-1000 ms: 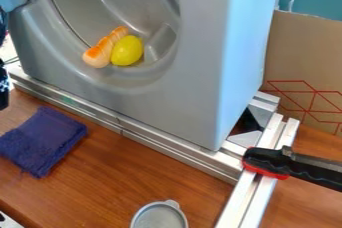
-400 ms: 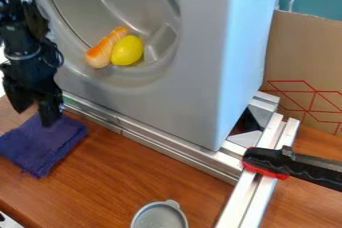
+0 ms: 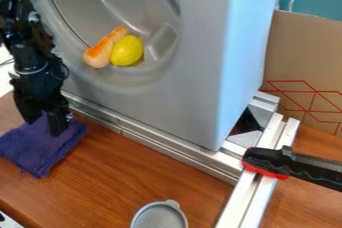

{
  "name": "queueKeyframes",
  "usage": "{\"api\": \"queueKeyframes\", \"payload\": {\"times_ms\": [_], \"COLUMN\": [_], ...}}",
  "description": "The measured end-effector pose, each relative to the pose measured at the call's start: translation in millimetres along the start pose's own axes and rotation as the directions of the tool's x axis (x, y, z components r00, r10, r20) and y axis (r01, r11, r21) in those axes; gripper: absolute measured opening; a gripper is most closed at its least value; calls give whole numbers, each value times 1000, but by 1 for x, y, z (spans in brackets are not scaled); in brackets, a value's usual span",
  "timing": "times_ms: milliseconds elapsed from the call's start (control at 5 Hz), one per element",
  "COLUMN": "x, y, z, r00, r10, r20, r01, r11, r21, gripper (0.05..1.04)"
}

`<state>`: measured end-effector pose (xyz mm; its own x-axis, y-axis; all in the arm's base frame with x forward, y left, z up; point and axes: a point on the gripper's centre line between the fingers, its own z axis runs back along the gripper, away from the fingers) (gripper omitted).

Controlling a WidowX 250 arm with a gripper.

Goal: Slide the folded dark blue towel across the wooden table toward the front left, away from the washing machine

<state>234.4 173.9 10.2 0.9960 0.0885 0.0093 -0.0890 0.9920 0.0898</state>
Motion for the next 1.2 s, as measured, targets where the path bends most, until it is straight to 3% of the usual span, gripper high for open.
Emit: {"api": "queueKeyframes", "payload": {"times_ms": [400, 600, 800, 1000, 1200], "x": [-2, -4, -5, -12, -27], "y": [13, 15, 14, 12, 9], "z": [-13, -24, -30, -32, -33], "r00": [999, 999, 1000, 1000, 999], "r10": [-4, 3, 9, 4, -9], "r20": [-35, -36, 3, 3, -48], "r01": [3, -4, -9, -4, 5], "r11": [1000, 1000, 997, 995, 996], "r21": [-4, -29, -74, -101, -88], "gripper": [996, 996, 996, 996, 997]}}
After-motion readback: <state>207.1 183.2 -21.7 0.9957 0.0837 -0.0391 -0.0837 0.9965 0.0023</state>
